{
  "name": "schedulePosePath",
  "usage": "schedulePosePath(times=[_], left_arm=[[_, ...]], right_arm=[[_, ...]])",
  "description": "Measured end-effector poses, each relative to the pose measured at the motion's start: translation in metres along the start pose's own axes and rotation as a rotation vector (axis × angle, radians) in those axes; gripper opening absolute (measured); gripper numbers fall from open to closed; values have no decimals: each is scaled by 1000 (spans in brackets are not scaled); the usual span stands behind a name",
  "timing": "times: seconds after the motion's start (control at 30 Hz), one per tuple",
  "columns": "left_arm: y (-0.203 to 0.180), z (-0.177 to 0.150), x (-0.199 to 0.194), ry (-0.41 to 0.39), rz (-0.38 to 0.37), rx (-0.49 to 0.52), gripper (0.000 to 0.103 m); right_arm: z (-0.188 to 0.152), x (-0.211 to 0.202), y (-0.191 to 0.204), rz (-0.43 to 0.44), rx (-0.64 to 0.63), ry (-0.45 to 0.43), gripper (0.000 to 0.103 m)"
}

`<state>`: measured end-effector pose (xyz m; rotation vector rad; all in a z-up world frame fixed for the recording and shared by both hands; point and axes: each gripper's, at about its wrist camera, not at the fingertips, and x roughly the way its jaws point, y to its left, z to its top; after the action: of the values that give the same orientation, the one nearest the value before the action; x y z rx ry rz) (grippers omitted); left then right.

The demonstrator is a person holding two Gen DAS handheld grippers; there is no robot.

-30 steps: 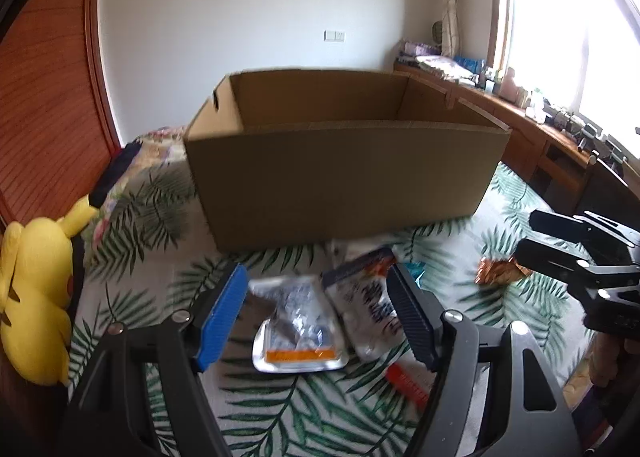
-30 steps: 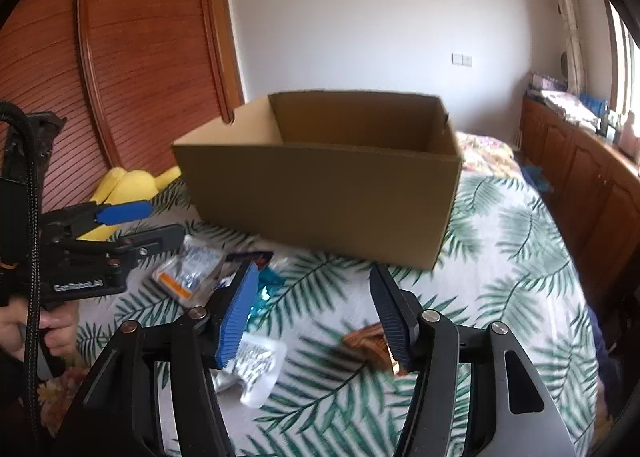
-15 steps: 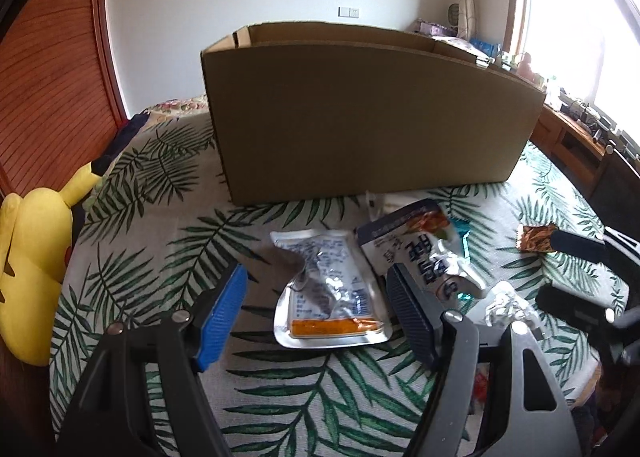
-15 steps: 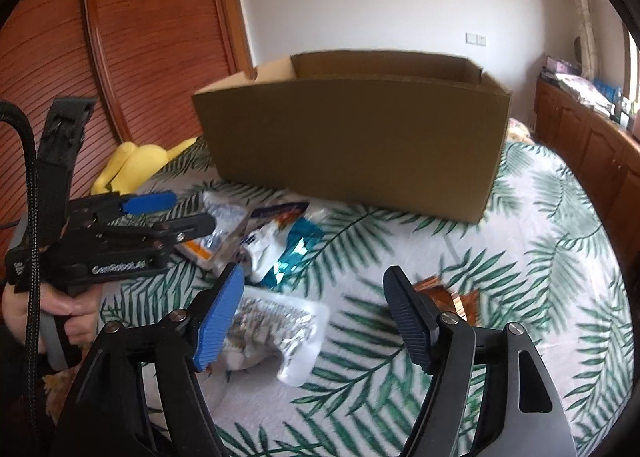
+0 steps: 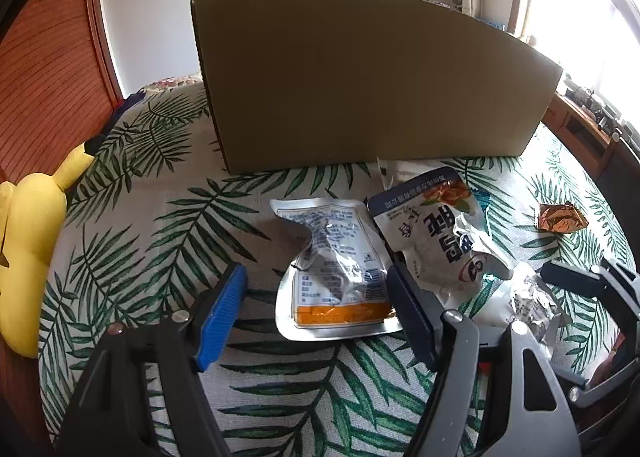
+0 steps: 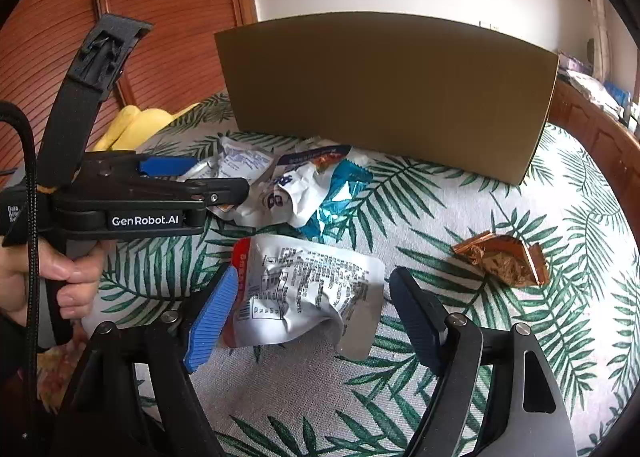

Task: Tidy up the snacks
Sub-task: 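Position the left tool over the silver tray packet while the right tool reaches the crumpled white packet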

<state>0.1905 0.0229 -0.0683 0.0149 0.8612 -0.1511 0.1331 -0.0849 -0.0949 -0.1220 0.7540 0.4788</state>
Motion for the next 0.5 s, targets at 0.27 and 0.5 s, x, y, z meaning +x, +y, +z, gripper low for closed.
schedulePosePath(times=[0.27, 0.5], left_arm=[[-1, -1, 0, -2, 6, 4, 74], [0, -3, -1, -9, 12, -8, 74]], right_arm=[[-1, 4, 4, -30, -24, 3, 85], [2, 12, 12, -79, -70, 42, 91]])
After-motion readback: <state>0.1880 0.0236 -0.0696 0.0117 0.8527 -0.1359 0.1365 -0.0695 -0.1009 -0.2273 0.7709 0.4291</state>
